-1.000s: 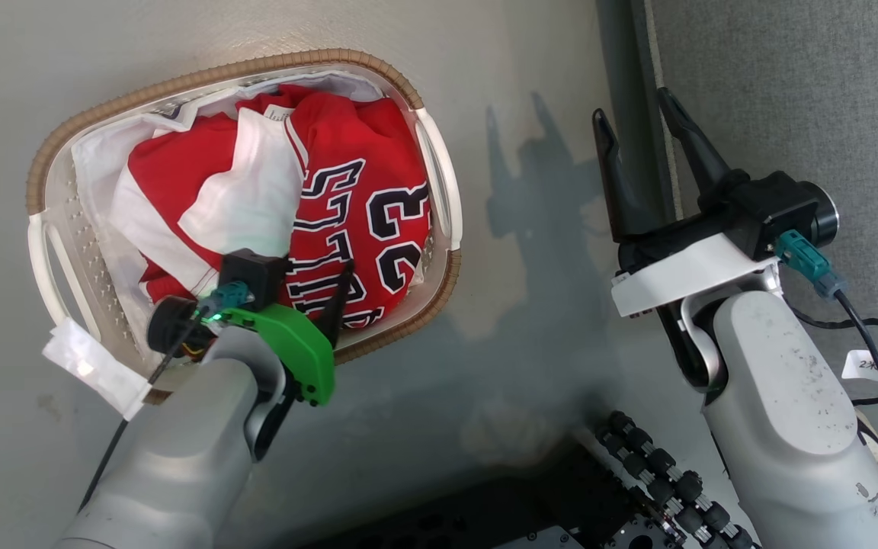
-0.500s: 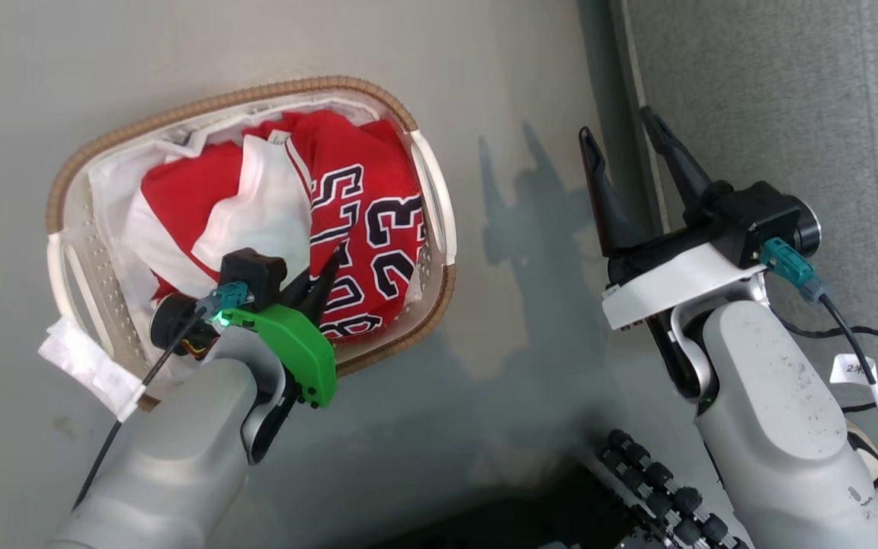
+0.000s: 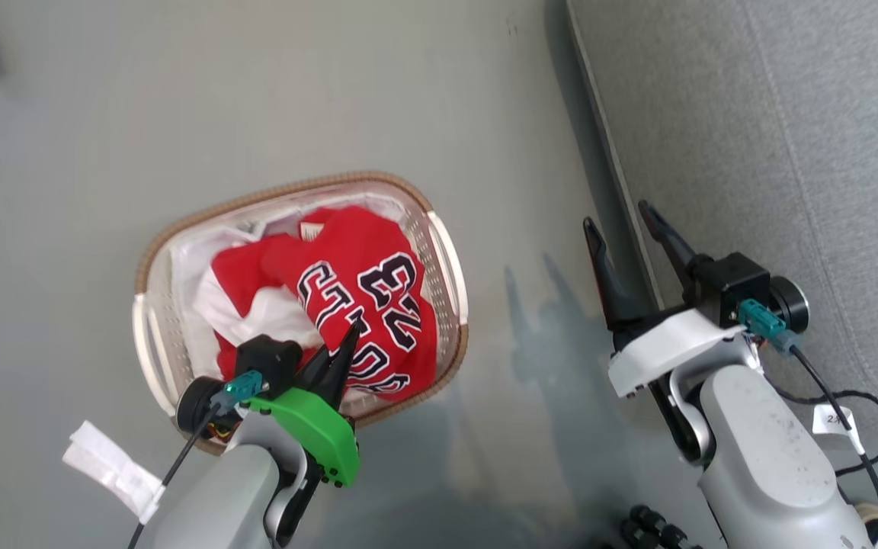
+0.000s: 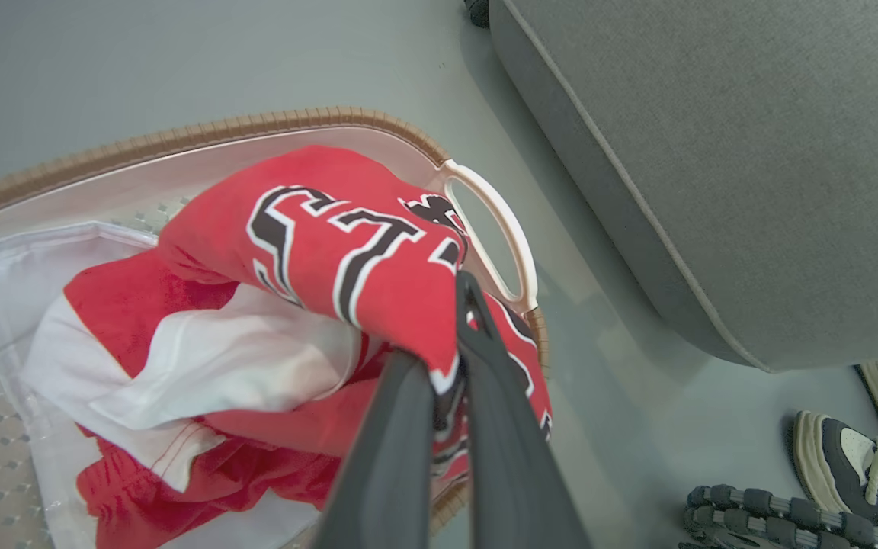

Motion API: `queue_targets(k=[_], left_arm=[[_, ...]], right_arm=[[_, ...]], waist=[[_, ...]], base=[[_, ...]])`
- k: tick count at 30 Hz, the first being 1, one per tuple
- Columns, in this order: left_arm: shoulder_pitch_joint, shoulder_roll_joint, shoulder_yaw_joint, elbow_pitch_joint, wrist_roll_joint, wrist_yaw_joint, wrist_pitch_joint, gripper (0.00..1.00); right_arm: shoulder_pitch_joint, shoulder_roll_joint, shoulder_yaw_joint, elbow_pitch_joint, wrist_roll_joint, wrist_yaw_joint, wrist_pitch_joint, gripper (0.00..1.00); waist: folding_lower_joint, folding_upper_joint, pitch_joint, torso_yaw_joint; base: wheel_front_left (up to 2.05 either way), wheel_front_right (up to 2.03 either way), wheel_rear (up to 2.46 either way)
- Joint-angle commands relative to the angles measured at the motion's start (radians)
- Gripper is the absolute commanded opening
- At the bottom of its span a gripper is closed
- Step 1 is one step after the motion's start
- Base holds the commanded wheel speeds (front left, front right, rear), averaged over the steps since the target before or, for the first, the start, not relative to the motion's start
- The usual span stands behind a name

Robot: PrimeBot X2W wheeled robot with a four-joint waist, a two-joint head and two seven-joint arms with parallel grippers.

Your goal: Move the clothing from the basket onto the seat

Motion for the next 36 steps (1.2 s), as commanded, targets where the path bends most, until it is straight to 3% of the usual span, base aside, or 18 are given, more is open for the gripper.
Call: queue_targets(k=[1,16,25,36], left_arm=[[0.028,-0.005,0.02,-0.019,0.015,-0.004,-0.001,0.0],[0.208,-0.06,0.21,-0.183,0.132,-0.004,-0.001,0.0],[0.173,-0.064,0.281,-0.359,0.246,-0.004,-0.001,0.0],[0.107,-0.064,0.328,-0.499,0.281,-0.004,-0.001,0.0]], right_arm=[[0.024,-0.005,-0.002,0.007,-0.004,-0.001,-0.005,1.0],[0.197,-0.005,-0.006,0.072,0.015,-0.001,-0.005,1.0],[0.258,-0.005,0.007,0.091,0.007,-0.001,-0.005,1.0],[0.313,-0.004,0.002,0.102,0.017,-0.001,-0.005,1.0]], waist=[[0.0,0.0,-0.133,0.039],[0.0,0.0,-0.402,0.101],[0.0,0.0,-0.496,0.125],[0.0,0.0,-0.566,0.138]], base=[[0.0,0.0,0.0],[0.0,0.0,0.0],[0.0,0.0,0.0],[0.0,0.0,0.0]])
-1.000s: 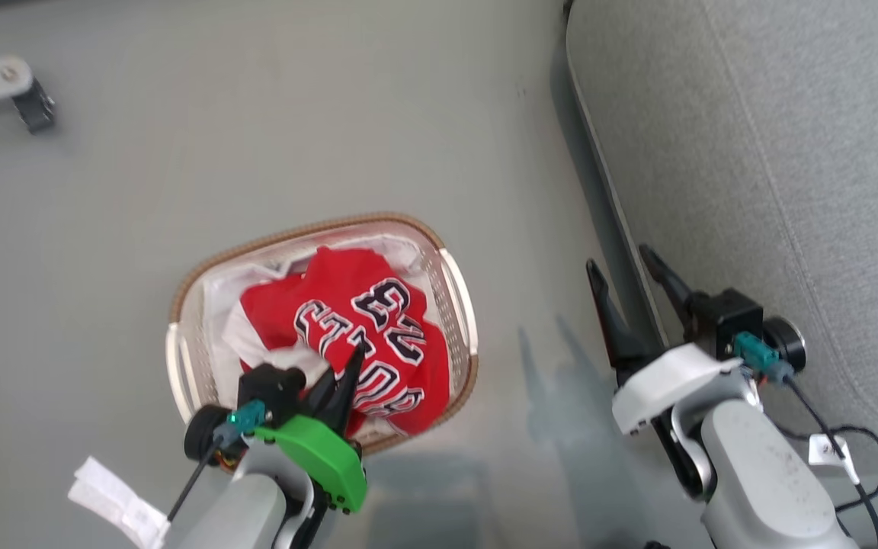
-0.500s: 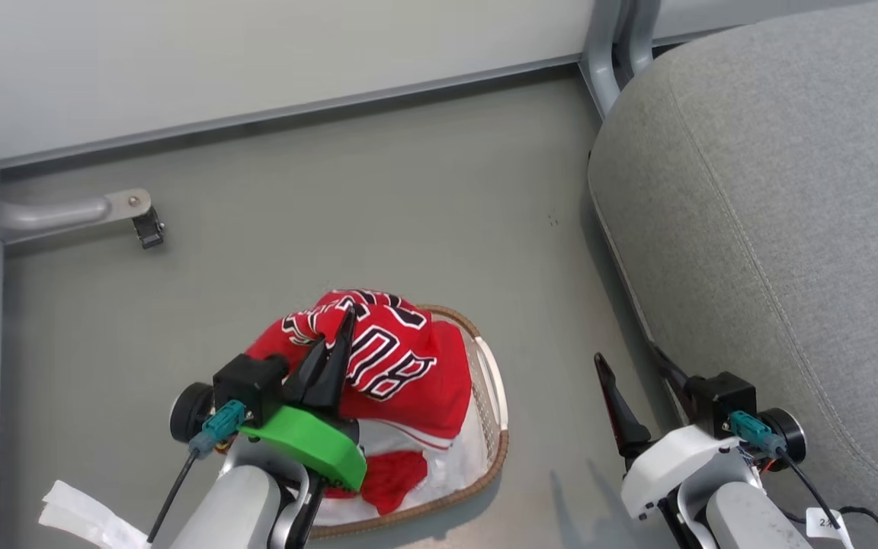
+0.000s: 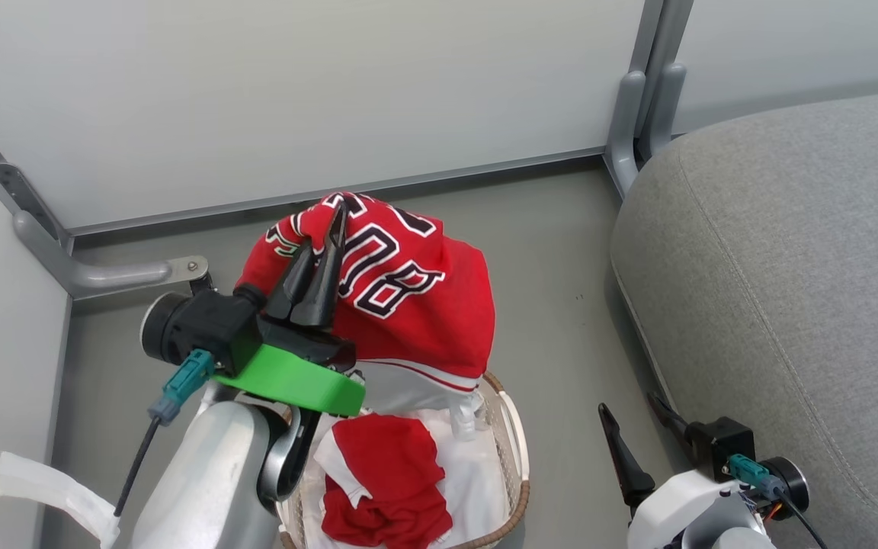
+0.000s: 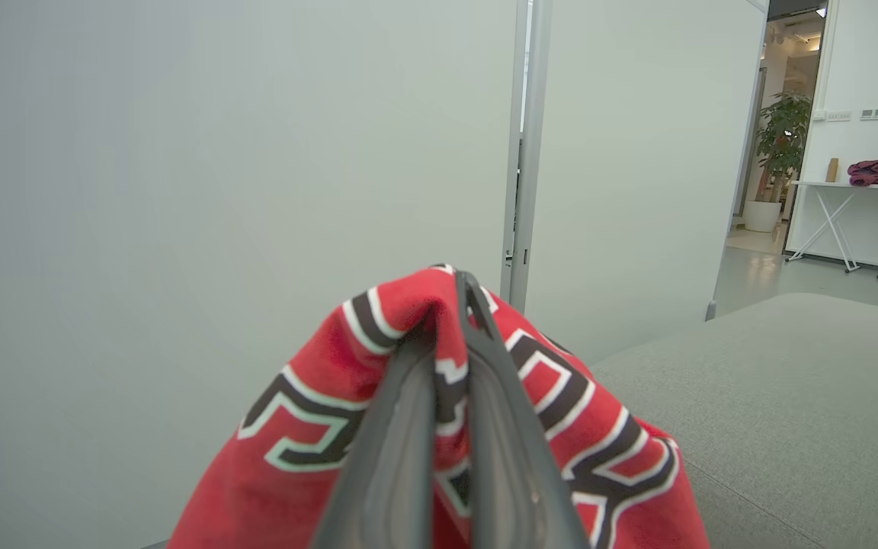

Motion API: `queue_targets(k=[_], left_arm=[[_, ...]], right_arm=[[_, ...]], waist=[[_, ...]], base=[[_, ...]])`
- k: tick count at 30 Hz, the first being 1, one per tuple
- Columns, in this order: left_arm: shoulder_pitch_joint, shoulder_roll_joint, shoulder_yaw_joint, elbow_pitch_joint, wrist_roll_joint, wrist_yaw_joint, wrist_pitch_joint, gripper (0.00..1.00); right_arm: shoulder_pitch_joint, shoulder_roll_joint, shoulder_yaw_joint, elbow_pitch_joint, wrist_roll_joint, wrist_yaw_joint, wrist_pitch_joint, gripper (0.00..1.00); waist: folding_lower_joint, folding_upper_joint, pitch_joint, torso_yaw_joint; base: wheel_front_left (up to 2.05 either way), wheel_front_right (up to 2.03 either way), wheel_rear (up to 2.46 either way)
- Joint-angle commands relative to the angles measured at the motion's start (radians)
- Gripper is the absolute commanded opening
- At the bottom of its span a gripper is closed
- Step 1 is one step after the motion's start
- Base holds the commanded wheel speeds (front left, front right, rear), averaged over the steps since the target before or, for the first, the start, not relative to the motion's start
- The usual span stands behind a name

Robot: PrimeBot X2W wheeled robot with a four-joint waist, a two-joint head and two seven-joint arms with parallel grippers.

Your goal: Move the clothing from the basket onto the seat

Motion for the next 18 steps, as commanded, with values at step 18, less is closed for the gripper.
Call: queue_targets(k=[18], left_arm=[[0.011,-0.015,0.0,-0.026,-0.007,-0.004,-0.001,0.0]], right_arm=[[-0.151,-0.004,0.194,-0.247,0.036,-0.001,-0.004,1.0]], waist=[[0.0001,0.0,-0.018,0.0]], base=[[0.0,0.0,0.0]])
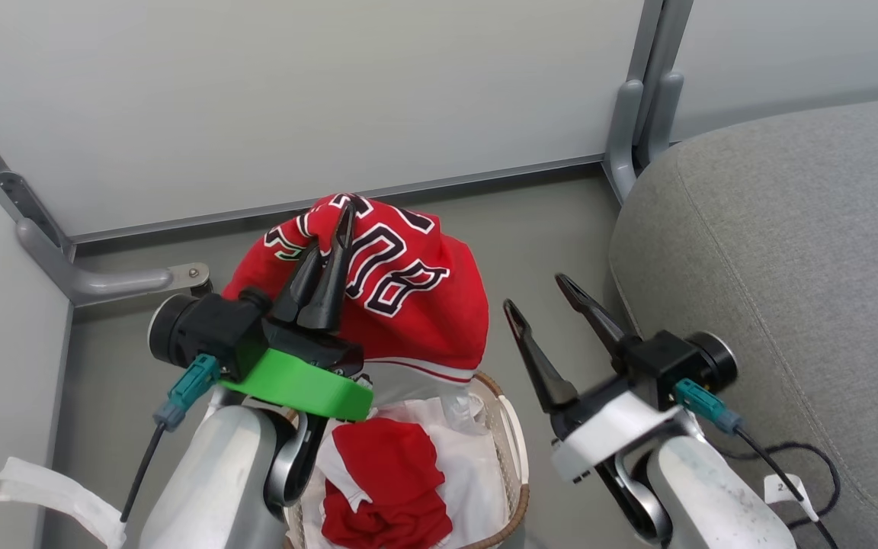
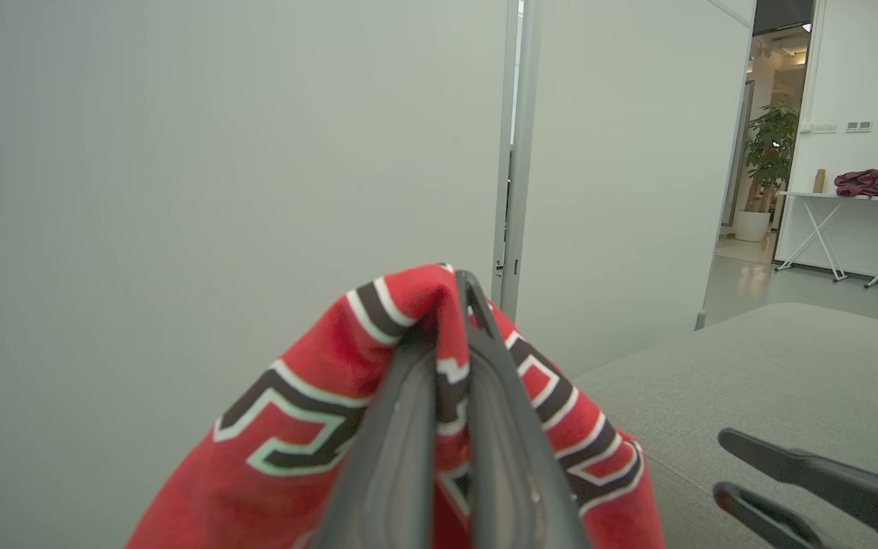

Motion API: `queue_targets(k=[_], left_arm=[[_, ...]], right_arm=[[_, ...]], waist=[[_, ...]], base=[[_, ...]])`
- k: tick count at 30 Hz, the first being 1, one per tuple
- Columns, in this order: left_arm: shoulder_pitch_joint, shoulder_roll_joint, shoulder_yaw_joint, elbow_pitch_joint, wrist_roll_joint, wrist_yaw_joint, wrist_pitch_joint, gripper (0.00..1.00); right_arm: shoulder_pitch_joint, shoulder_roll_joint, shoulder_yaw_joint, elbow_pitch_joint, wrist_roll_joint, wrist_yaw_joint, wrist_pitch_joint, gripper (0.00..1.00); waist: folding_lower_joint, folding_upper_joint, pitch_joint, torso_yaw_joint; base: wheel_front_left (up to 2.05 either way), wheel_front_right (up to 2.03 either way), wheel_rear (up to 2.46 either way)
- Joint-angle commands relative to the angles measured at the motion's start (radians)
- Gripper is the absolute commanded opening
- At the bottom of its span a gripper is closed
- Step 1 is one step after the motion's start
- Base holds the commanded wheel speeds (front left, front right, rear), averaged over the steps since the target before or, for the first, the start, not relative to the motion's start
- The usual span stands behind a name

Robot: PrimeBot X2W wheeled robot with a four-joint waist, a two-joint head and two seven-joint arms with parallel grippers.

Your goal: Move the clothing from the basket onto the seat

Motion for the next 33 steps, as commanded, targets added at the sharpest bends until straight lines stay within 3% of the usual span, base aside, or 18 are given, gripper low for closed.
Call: queue_targets(k=[1,8,13,20,30,31,33], left_arm=[[0.007,-0.004,-0.003,0.002,-0.007,-0.004,-0.001,0.0],[0.017,-0.012,-0.024,0.007,-0.009,-0.004,-0.001,0.0],[0.018,-0.018,-0.045,0.011,-0.018,-0.004,-0.001,0.0],[0.023,-0.024,-0.081,0.012,-0.033,-0.004,-0.001,0.0],[0.019,-0.031,-0.137,0.012,-0.054,-0.004,-0.001,0.0],[0.02,-0.032,-0.14,0.012,-0.061,-0.004,-0.001,0.0],[0.021,-0.034,-0.143,0.013,-0.072,-0.004,-0.001,0.0]], right_arm=[[-0.035,-0.004,0.027,-0.018,0.014,-0.001,-0.002,1.0],[-0.196,-0.004,0.154,-0.025,0.041,-0.001,-0.002,1.0],[-0.267,-0.005,0.257,0.091,0.042,-0.001,-0.002,1.0],[-0.31,-0.003,0.323,0.284,0.05,-0.001,-0.002,1.0],[-0.356,-0.004,0.413,0.385,0.136,-0.001,-0.002,1.0],[-0.36,-0.004,0.415,0.389,0.141,-0.001,-0.002,0.87],[-0.36,-0.004,0.409,0.392,0.158,-0.001,-0.002,0.0]], waist=[[0.0001,-0.0001,0.002,-0.001],[0.0001,-0.0001,0.001,0.008],[0.0001,-0.0001,-0.004,0.025],[0.0001,-0.0001,-0.017,0.055],[0.0001,-0.0001,-0.023,0.101],[0.0001,-0.0001,-0.022,0.104],[0.0001,-0.0001,-0.021,0.11]], base=[[0.0,0.0,0.0],[0.0,0.0,0.0],[0.0,0.0,0.0],[0.0,0.0,0.0],[0.0,0.0,0.0],[0.0,0.0,0.0],[0.0,0.0,0.0]])
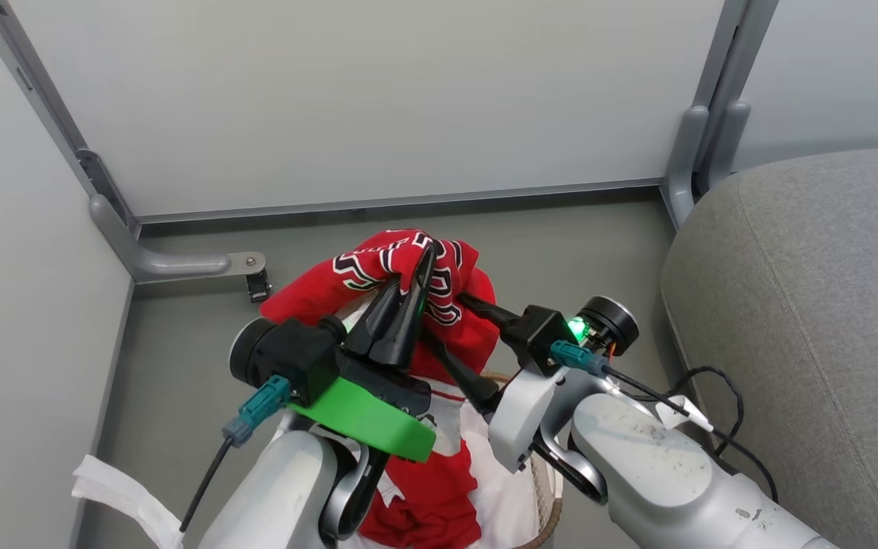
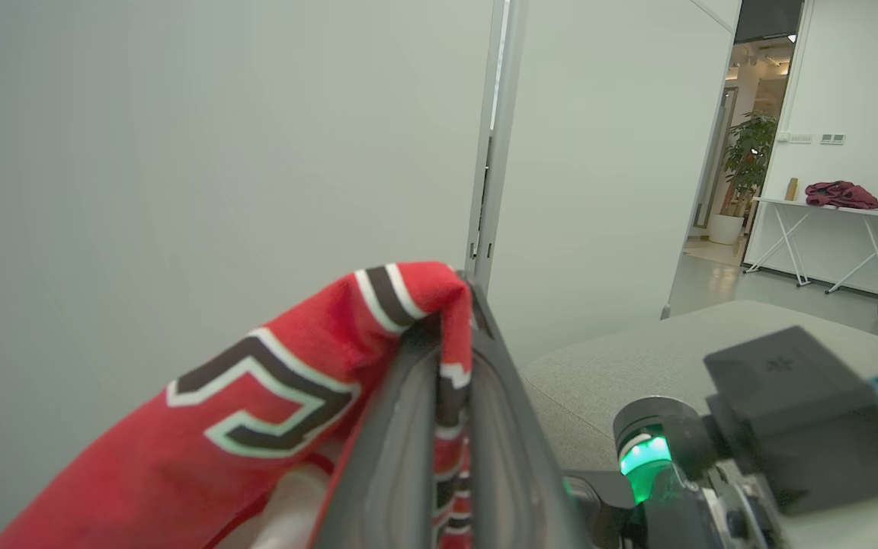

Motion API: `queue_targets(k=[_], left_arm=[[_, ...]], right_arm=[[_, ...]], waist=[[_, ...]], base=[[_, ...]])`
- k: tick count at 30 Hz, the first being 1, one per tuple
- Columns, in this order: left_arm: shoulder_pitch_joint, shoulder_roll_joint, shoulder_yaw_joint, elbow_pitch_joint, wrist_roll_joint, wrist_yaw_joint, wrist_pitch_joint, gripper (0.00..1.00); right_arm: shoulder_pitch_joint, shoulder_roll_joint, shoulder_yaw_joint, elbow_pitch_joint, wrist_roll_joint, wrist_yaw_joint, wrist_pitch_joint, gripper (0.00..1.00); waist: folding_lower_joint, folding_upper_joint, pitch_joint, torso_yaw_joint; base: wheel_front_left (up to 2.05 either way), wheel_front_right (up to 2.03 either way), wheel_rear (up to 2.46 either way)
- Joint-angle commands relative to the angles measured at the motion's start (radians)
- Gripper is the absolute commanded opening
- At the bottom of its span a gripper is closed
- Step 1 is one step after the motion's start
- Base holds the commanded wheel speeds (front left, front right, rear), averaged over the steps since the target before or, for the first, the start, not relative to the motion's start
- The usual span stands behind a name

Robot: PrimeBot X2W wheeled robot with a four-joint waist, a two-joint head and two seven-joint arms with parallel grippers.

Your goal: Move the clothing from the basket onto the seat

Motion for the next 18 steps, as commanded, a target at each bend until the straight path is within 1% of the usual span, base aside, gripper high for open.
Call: queue_targets(k=[1,3,8,9,10,11,12,14,18], left_arm=[[0.007,-0.003,0.002,-0.002,-0.009,-0.004,-0.001,0.0],[0.011,0.0,0.003,-0.002,-0.014,-0.004,-0.001,0.0],[0.026,0.007,0.03,0.006,-0.007,-0.004,-0.001,0.0],[0.028,0.006,0.038,0.005,-0.003,-0.004,-0.001,0.2],[0.029,0.006,0.044,0.004,0.001,-0.004,-0.001,0.47],[0.034,0.005,0.046,0.005,0.003,-0.004,-0.001,0.84],[0.037,0.006,0.048,0.007,0.007,-0.004,-0.001,1.0],[0.044,0.011,0.055,0.011,0.016,-0.004,-0.001,1.0],[0.058,0.016,0.064,0.012,0.033,-0.004,-0.001,1.0]], right_arm=[[-0.006,-0.004,-0.013,-0.001,0.016,-0.001,-0.002,0.0],[0.01,-0.004,-0.023,-0.01,0.019,-0.001,-0.002,0.0],[0.045,-0.004,-0.101,-0.05,-0.007,-0.001,-0.002,0.0],[0.055,-0.004,-0.118,-0.062,-0.018,-0.001,-0.002,0.0],[0.063,-0.004,-0.134,-0.072,-0.027,-0.001,-0.002,0.0],[0.075,-0.004,-0.155,-0.087,-0.036,-0.001,-0.002,0.0],[0.085,-0.004,-0.174,-0.099,-0.041,-0.001,-0.002,0.0],[0.109,-0.005,-0.221,-0.128,-0.054,-0.001,-0.002,0.0],[0.156,-0.004,-0.312,-0.186,-0.083,-0.001,-0.002,0.0]], waist=[[0.0,0.0,0.002,0.006],[0.0,0.0,0.004,0.009],[0.0,0.0,0.008,-0.003],[0.0,0.0,0.008,-0.01],[0.0,0.0,0.009,-0.015],[0.0,0.0,0.01,-0.025],[0.0,0.0,0.011,-0.033],[0.0,0.0,0.015,-0.059],[0.0,0.0,0.022,-0.131]], base=[[0.0,0.0,0.0],[0.0,0.0,0.0],[0.0,0.0,0.0],[0.0,0.0,0.0],[0.0,0.0,0.0],[0.0,0.0,0.0],[0.0,0.0,0.0],[0.0,0.0,0.0],[0.0,0.0,0.0]])
